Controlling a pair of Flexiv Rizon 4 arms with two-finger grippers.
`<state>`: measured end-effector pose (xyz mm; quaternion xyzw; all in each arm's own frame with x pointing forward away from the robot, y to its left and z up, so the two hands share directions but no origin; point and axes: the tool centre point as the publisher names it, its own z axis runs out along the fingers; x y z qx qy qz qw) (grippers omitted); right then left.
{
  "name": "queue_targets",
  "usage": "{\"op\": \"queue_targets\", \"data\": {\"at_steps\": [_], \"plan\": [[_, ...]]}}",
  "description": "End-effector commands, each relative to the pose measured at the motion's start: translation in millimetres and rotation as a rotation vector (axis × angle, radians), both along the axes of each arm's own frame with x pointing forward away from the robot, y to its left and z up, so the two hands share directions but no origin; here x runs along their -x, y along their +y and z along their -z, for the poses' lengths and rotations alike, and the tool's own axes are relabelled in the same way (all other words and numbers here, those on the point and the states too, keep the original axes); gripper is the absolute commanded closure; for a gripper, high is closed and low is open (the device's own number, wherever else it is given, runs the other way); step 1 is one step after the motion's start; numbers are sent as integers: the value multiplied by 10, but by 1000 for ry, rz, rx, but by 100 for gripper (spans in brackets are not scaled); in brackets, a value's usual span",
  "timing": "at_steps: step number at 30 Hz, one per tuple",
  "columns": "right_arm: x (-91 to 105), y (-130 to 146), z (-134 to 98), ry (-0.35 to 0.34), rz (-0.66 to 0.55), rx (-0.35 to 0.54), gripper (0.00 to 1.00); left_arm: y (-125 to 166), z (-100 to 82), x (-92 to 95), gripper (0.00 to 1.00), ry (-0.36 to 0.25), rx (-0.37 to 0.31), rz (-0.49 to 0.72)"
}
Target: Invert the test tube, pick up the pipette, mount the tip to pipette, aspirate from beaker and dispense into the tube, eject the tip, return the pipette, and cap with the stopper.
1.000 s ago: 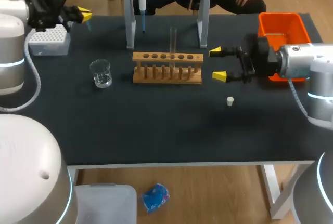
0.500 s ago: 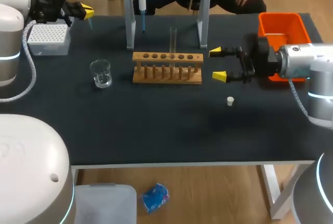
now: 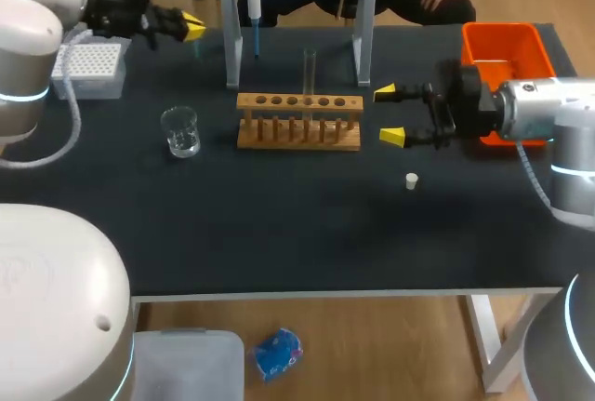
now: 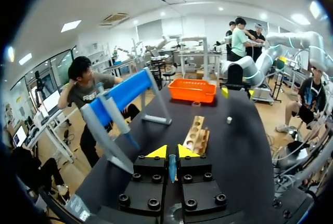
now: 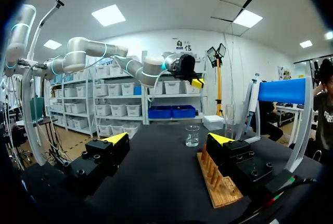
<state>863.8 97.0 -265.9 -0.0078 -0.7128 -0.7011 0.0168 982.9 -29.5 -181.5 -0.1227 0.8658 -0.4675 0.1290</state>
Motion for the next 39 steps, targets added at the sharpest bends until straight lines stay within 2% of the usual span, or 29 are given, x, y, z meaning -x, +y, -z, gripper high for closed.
{"op": "queue_targets", "data": {"at_steps": [1,6,23,34,39], "plan": [[4,3,3,-1,1,0,0,-274,-68,147,100,0,-20,17],[4,3,3,-1,1,0,0,-622,-57,291,100,51,12,66],[4,3,3,-1,1,0,0,-649,-81,300,100,46,14,80],[4,3,3,-1,1,0,0,-1277,-10,637,100,91,43,104],[4,3,3,-1,1,0,0,-1551,49,727,100,119,59,124]]}}
